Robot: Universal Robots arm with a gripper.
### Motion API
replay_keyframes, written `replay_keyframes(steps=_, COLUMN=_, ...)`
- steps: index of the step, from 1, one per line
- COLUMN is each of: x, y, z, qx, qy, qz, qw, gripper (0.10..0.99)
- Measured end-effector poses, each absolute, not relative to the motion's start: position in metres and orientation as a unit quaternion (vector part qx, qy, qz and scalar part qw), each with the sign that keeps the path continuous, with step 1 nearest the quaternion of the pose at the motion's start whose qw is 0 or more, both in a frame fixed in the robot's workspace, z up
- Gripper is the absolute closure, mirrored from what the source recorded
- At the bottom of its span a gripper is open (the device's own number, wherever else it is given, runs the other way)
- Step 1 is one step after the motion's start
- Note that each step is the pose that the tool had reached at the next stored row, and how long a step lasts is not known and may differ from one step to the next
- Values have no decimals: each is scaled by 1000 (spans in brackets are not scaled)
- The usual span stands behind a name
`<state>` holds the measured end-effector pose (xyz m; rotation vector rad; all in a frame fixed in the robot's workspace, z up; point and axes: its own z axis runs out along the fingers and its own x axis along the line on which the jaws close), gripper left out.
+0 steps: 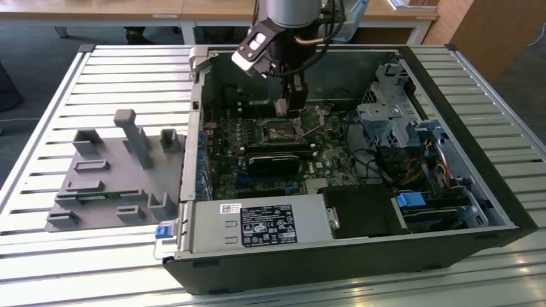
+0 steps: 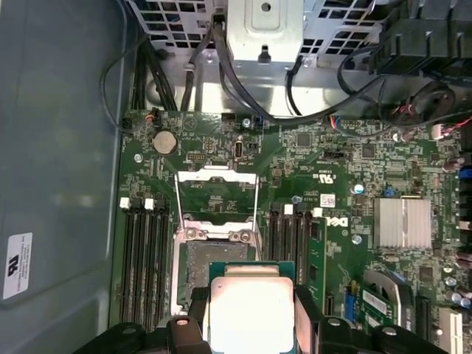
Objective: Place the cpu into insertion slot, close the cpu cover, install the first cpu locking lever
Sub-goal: 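Place the cpu into insertion slot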
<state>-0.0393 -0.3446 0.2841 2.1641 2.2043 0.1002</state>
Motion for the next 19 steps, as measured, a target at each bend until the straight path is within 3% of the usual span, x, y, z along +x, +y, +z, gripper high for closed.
replay_keyframes(steps=19, x=-39, y=-336, z=255, qx=700, qy=713, qz=32, qw=25, gripper=549)
